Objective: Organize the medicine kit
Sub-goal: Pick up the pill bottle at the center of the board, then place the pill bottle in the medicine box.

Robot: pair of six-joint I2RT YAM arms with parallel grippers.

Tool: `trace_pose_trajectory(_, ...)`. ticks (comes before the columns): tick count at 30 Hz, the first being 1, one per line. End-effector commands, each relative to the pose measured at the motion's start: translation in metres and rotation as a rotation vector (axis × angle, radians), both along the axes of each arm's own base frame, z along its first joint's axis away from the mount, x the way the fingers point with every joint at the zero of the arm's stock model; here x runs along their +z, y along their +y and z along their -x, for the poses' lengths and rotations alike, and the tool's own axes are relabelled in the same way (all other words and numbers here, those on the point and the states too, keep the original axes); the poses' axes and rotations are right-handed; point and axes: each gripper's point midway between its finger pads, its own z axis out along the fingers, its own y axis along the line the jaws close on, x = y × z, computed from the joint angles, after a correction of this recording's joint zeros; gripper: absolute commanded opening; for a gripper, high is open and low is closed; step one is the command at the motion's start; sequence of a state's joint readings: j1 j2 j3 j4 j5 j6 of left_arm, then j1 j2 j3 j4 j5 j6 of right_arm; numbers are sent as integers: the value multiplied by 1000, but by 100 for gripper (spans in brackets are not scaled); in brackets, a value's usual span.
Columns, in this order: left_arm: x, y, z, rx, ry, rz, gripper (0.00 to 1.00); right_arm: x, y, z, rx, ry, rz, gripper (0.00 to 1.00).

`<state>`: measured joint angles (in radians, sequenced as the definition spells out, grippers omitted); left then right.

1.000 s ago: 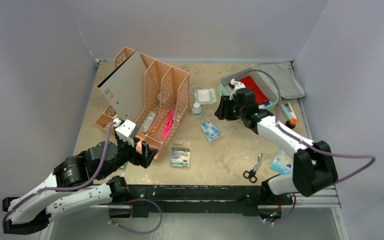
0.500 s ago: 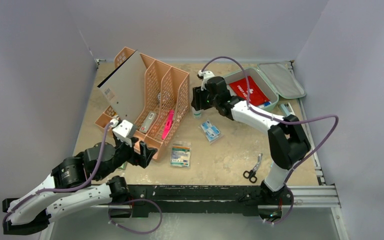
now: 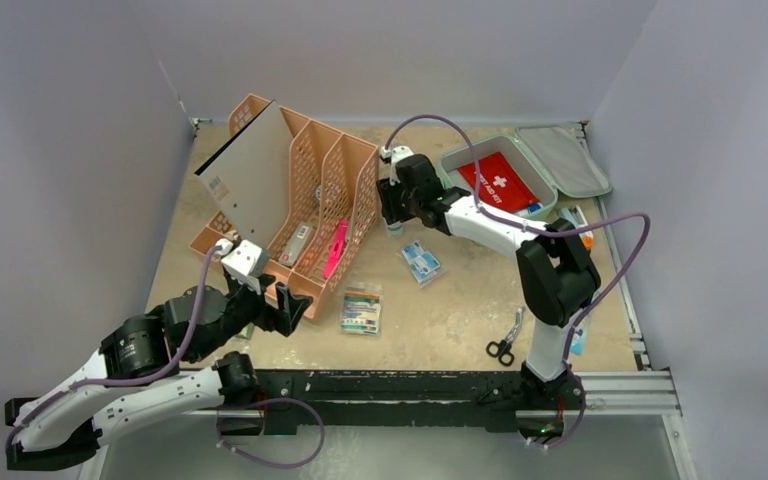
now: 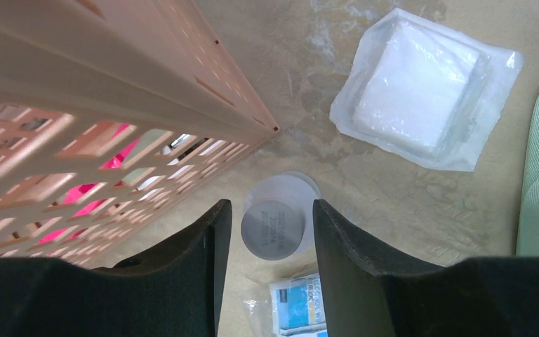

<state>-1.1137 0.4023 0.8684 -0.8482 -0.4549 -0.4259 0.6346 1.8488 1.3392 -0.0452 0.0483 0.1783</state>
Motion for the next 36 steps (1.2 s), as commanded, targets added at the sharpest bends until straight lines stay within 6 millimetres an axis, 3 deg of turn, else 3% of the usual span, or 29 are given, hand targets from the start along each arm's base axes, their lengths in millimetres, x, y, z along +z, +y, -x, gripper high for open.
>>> trace_pose_trajectory(1, 4, 2, -2, 11, -18, 9, 84, 13, 0, -4, -1, -43, 36, 47)
trace_pose_trajectory(4, 4, 3, -2, 12, -18, 9, 84, 15, 0, -4, -3, -49, 37, 41)
trace_pose_trajectory(7, 4, 3, -2, 13, -19, 11, 84, 19, -1, -3, -9, -55, 35, 27)
trace_pose_trajectory(16, 4, 3, -2, 16, -18, 8, 84, 57, -10, 9, -33, -80, -12, 1)
trace_pose_trajectory(29, 4, 4, -2, 18, -20, 10, 84, 107, -31, 34, -78, -92, -57, 0)
trace_pose_trajectory(36, 4, 4, -2, 19, -18, 12, 85, 127, -62, 33, -157, -141, -3, 0)
